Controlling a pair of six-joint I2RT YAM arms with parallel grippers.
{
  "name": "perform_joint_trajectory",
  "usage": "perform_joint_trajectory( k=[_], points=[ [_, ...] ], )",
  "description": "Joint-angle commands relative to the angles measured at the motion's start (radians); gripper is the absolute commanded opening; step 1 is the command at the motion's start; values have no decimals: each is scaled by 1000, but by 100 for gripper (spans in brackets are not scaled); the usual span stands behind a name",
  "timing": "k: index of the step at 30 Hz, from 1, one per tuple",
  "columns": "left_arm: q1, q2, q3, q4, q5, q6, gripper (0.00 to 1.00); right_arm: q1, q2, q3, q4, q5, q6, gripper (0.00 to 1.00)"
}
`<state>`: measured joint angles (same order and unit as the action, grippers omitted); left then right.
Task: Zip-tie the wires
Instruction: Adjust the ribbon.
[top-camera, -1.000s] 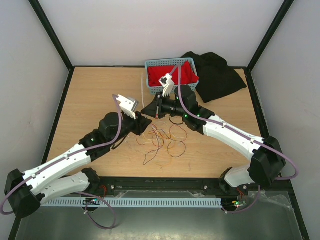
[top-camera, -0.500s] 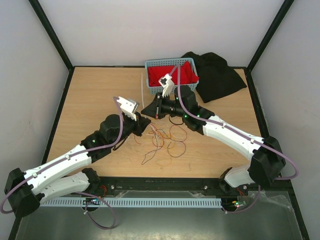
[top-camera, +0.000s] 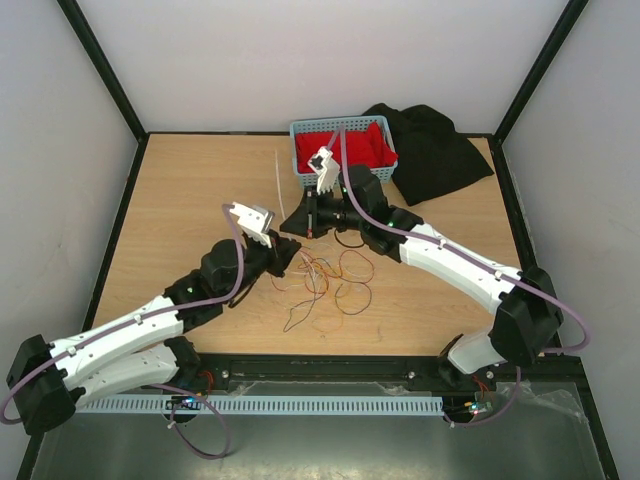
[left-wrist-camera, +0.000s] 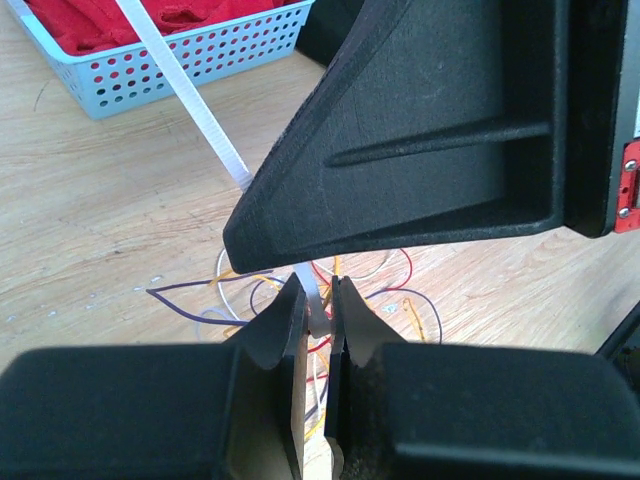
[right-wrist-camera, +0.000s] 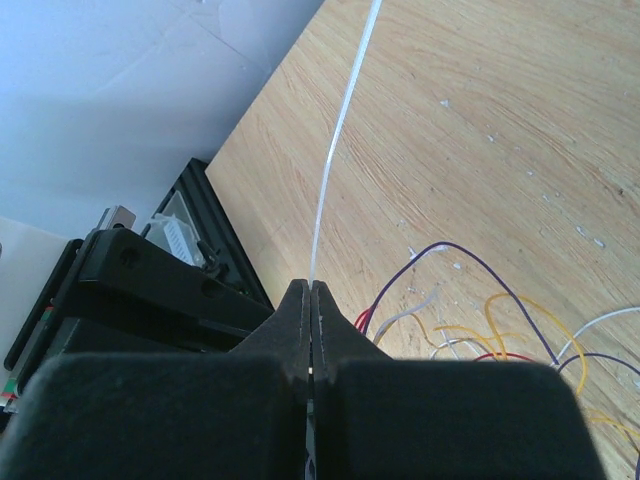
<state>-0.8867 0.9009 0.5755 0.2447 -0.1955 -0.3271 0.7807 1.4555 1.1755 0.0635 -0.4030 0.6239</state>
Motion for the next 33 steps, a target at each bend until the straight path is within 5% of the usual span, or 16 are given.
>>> perform_joint_trajectory(
  k=[1,6,17,27,33],
  points=[
    [-42,21,-55,-74,22,-47,3,0,-8,92,102,3,-3,0],
    [-51,15,-47,-73,1,-34,4,1,-16,73,99,-15,1,0],
    [-46,1,96,-74,-60,133,28,2,-41,-12,153,-104,57,0],
    [-42,15,126,-71,-74,168,37,2,-48,-12,132,-89,43,0],
    [-38,-2,140,-71,-74,178,33,1,-41,-10,133,-88,42,0]
  ],
)
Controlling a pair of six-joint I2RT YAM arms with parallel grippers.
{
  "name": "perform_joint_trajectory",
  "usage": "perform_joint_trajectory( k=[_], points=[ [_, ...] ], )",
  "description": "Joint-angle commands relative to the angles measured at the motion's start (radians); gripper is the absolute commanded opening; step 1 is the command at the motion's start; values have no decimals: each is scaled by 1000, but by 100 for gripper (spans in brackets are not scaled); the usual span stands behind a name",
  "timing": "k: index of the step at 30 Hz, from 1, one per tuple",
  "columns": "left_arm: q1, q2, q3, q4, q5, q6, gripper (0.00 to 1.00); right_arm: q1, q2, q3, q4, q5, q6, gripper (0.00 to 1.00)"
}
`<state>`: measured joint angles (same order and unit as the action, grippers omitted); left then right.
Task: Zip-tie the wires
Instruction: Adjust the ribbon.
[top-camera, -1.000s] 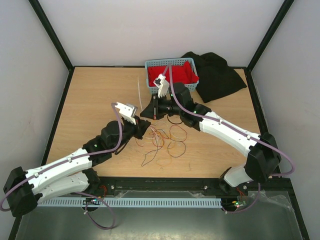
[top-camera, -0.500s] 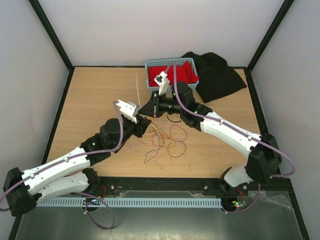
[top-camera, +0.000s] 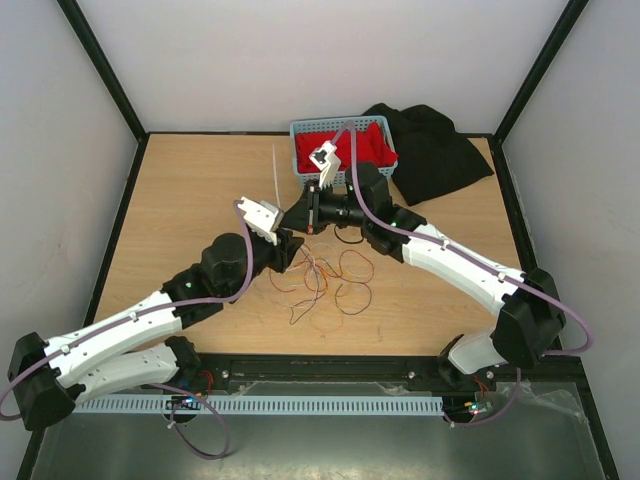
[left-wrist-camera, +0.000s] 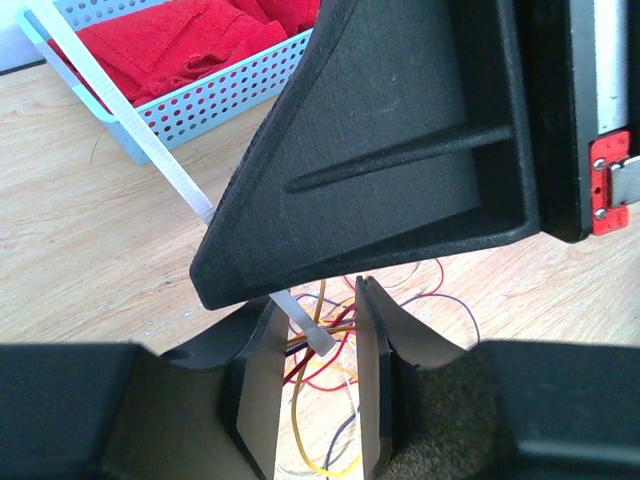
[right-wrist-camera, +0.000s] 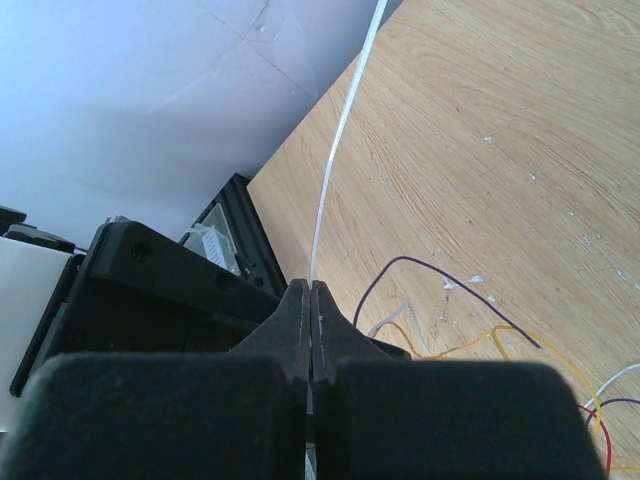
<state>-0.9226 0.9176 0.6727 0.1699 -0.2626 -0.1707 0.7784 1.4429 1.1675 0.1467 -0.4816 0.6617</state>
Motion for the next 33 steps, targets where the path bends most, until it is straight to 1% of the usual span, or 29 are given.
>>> perform_joint_trajectory(
  k=[1,8,14,20,24,29,33],
  points=[
    [-2,-21,44,3,-5,24,32,4,-29,-1,50,-8,3,0],
    [-1,-38,58,3,-2,30,31,4,-22,-3,40,5,-13,0],
    [1,-60,62,3,3,34,40,5,-10,3,35,12,-16,0],
    [1,-60,59,2,3,34,42,4,-10,3,37,9,-10,0],
    [1,-52,59,3,7,28,37,4,-16,1,33,17,-15,0],
    [1,-56,50,2,19,18,27,4,-18,6,29,28,-21,0],
    [1,-75,13,0,21,-4,23,3,-12,22,18,36,-28,0]
  ],
)
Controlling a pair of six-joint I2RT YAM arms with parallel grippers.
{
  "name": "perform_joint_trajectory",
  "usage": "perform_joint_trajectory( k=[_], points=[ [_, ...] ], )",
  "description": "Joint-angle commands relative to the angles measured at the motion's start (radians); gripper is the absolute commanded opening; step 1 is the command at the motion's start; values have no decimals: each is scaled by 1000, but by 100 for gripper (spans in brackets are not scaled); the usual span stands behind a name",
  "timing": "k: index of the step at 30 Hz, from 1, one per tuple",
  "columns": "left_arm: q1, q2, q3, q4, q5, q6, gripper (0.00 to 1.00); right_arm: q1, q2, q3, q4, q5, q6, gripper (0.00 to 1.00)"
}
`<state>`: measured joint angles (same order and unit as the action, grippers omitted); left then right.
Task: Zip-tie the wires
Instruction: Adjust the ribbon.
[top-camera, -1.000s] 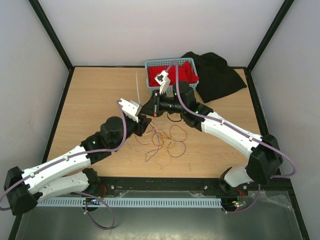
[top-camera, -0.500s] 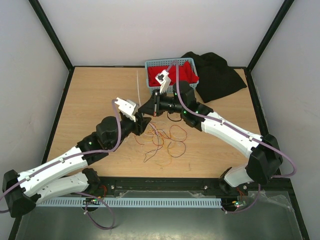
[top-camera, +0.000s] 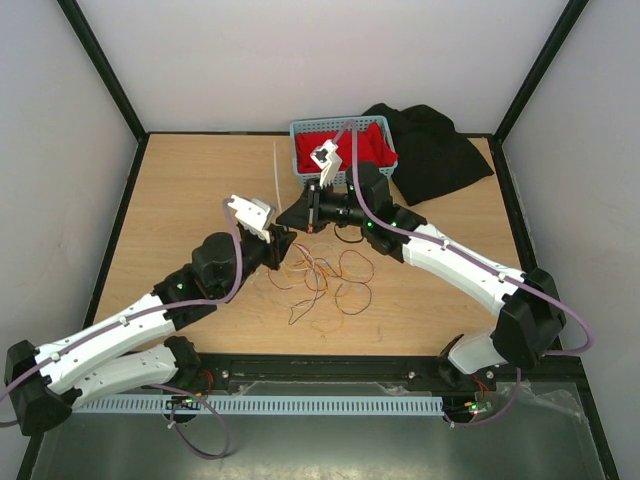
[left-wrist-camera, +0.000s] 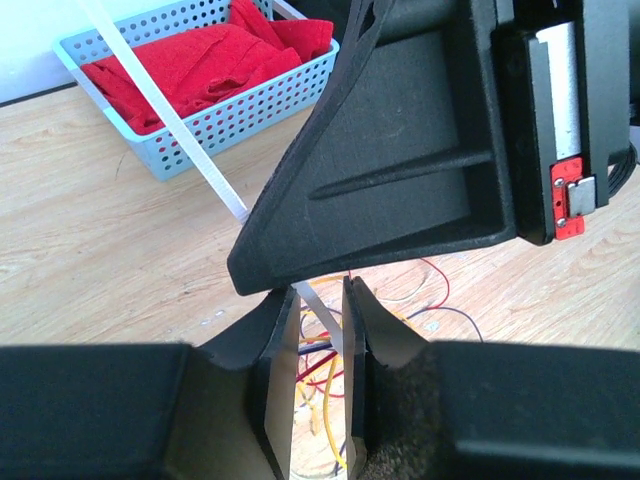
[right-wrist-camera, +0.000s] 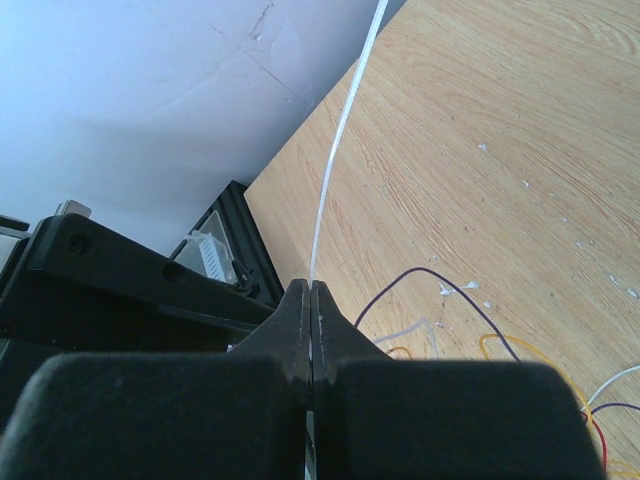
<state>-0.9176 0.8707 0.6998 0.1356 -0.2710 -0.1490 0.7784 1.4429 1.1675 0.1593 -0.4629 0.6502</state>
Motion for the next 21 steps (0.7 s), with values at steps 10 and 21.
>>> perform_joint_trajectory(
  k=[10,21],
  points=[
    [-4,-67,-84,23,34,-89,19,0,7,67,-10,32,-32,0],
    [-4,-73,-144,23,52,-158,10,-15,33,133,-31,36,-42,0]
  ],
)
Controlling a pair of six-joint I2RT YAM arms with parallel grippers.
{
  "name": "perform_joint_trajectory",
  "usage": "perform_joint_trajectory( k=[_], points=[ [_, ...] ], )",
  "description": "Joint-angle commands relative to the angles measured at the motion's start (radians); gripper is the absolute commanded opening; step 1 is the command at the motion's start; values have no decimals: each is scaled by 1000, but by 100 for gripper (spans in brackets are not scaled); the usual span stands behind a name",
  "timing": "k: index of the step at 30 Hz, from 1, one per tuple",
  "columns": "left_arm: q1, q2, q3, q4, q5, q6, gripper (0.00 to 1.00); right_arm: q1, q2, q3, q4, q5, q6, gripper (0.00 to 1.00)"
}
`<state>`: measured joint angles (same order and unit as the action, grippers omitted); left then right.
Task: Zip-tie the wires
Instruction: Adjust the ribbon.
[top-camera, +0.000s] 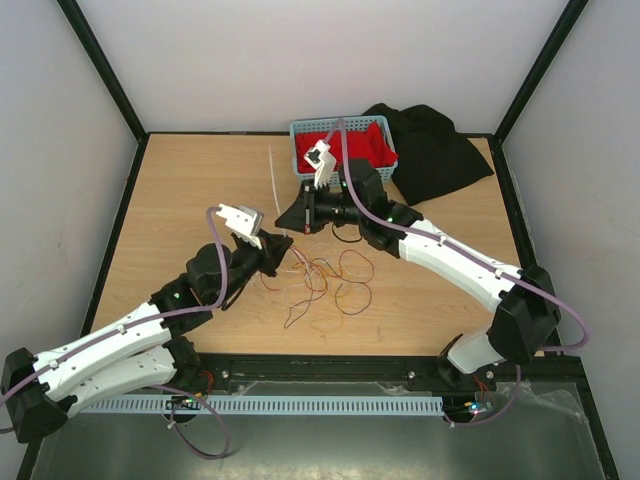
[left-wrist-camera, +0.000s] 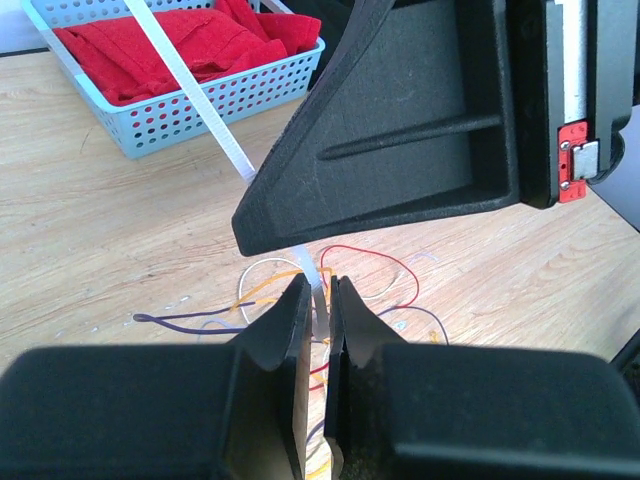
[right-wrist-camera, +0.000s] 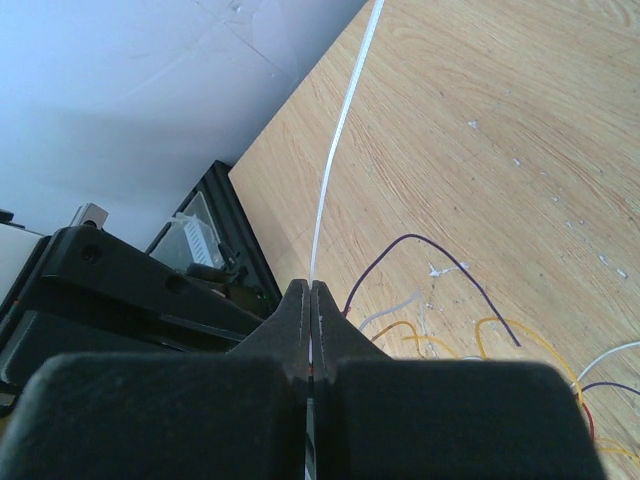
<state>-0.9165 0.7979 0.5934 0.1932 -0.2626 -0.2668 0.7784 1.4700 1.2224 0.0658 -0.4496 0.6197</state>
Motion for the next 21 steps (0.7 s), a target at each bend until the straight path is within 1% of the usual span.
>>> perform_joint_trajectory(
  k=[1,12,21],
  points=[
    [-5,2,-42,-34,45,-44,10,-15,8,84,61,22,-10,0],
    [-7,55,-91,-28,48,-113,8,-15,11,111,64,13,8,0],
    [-10,41,-141,-24,35,-148,7,-16,19,128,68,1,24,0]
  ],
)
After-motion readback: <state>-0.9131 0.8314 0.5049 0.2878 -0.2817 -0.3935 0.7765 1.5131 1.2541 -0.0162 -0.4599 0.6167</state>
